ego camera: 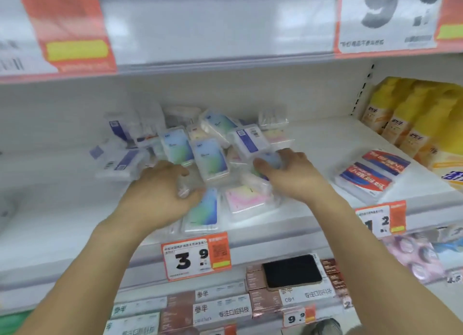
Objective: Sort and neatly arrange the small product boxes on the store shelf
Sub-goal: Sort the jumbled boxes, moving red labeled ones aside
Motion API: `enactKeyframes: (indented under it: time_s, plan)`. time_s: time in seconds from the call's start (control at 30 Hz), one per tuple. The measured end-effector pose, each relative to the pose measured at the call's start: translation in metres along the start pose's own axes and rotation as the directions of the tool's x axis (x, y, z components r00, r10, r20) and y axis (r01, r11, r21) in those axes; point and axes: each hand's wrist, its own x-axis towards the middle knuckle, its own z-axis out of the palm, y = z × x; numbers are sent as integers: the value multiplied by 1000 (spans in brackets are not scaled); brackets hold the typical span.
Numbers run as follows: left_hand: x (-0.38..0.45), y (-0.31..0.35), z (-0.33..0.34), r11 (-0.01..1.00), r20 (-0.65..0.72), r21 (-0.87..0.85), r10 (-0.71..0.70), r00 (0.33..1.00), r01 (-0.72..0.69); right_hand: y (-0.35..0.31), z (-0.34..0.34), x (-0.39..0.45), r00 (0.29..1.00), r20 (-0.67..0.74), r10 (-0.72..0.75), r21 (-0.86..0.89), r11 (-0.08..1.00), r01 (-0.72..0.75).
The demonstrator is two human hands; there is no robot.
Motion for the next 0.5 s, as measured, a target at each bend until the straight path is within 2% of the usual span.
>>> enactKeyframes:
  time_s: [0.07,0.2,0.23,0.3,0.37,0.43,0.5]
  plan:
    - [1,-4,-1,999,-5,24,43,999,-43,-1,3,0,1000,-8,-18,0,1000,18]
    - [-1,-3,-3,998,-94,-41,42,995,-46,-13,14,-13,979,-206,10,-152,987,-42]
    - [-1,-4,-5,995,-115,-88,38,993,-48,-16,15,-16,970,-244,-15,-140,990,-20]
    - [-2,-4,-9,966,-159,-252,15,987,-55,-25,19,-24,955,-274,-111,30,992,124]
    - [-5,-2,-16,876,-224,-477,-47,974,-67,-33,29,-30,944,-274,-184,179,954,238]
    - [-4,-4,-21,754,-268,-654,-157,950,-60,-35,42,-31,930,-275,-243,223,925,307]
    - [-2,-10,-25,641,-224,-767,-233,946,-23,-35,49,-28,921,-296,-254,217,921,324]
